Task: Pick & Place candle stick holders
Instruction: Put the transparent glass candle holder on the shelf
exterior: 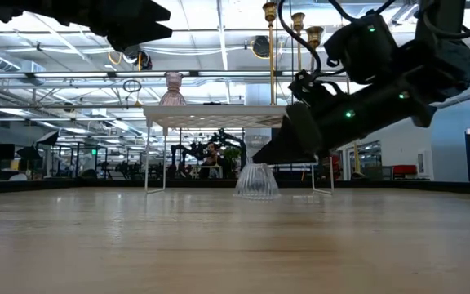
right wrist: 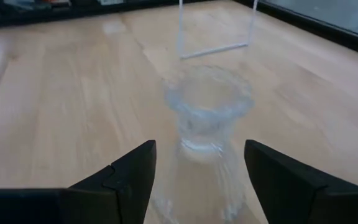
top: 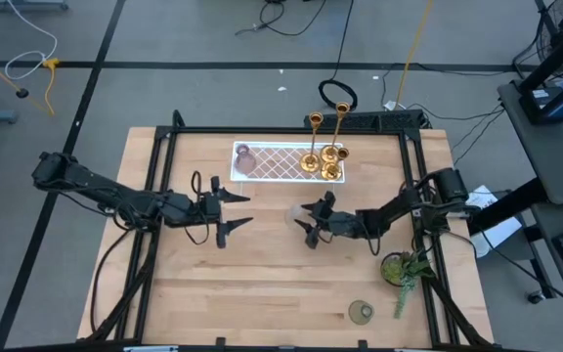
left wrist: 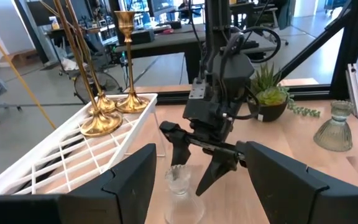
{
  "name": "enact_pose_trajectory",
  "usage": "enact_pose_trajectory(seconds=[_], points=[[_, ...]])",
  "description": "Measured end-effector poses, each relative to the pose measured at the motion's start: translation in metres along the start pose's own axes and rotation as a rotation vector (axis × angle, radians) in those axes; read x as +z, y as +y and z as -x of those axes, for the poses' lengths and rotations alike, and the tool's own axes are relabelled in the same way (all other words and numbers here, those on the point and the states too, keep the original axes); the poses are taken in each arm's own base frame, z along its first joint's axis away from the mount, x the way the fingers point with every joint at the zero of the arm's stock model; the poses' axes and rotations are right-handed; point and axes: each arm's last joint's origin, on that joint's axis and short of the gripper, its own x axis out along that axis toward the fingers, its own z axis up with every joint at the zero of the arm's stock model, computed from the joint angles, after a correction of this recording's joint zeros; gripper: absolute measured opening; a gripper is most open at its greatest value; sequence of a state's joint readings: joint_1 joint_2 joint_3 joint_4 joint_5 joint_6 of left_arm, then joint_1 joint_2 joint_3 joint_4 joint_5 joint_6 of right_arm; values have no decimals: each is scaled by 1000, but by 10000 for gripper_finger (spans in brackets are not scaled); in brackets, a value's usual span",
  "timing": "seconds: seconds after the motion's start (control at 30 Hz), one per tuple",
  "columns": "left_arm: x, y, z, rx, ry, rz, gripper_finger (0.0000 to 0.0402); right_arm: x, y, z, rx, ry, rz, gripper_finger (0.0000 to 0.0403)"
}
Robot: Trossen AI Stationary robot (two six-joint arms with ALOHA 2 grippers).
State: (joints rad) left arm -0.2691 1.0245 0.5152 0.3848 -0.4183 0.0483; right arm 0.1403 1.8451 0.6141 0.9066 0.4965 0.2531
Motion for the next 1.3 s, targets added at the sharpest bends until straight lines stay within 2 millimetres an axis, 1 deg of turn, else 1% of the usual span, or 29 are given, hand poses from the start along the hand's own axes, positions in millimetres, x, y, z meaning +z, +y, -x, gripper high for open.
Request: enact_pose_trajectory(seconds=[0.1,0.2,0.37,0.43,0.67,0.87,1.03,1.2,1.3], points=[[0,0,0,0,0,0,253,3,1,-6,15,-10,-22,229],[0,0,0,0,3,-2,253,7,3,-16,63,-20,-64,211],[-1,0,0,-3,8,-2,253,3,4,-30,48,-18,-74,185],[-1,-1,0,-3,11,-3,253,2,4,-32,52,-33,-80,176],[-2,-1,0,-9,16,-7,253,5,5,-32,58,-72,-43,135],[-2,-2,1,-11,19,-5,253,6,6,-31,65,-80,-47,100],[-2,-2,1,-11,20,-5,253,5,9,-30,75,-79,-46,96],[-2,-2,1,-11,20,-2,253,2,21,-23,117,-73,-32,98],[-2,-2,1,-11,20,5,253,0,28,-19,138,-74,20,99]])
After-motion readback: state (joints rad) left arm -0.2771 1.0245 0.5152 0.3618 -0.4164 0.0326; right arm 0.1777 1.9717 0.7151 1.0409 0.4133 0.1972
